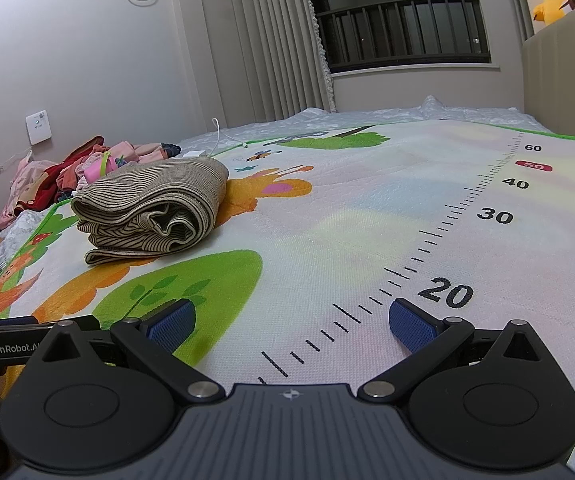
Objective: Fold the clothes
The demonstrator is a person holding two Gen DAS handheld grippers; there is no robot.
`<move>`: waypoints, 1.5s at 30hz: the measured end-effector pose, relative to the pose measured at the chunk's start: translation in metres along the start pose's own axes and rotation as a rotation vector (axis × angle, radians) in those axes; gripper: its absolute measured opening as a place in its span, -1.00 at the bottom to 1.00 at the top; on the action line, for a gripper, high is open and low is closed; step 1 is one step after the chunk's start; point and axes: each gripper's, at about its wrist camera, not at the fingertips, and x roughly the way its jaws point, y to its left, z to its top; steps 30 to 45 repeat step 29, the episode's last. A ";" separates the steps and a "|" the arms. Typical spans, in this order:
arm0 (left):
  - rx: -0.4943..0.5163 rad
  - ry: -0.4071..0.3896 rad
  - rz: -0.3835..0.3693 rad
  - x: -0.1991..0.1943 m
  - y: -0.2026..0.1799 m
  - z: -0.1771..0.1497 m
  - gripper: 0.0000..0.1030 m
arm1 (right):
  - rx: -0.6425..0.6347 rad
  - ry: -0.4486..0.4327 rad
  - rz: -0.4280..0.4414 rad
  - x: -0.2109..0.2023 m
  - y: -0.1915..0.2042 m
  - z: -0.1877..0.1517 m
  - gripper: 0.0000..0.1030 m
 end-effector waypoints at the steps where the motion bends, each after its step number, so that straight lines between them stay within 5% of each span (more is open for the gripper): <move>1: -0.001 0.000 0.000 0.000 0.000 0.000 1.00 | 0.000 0.000 0.000 0.000 0.000 0.000 1.00; 45: -0.003 -0.007 -0.002 -0.001 0.000 -0.001 1.00 | -0.008 0.025 -0.010 0.002 0.003 0.002 1.00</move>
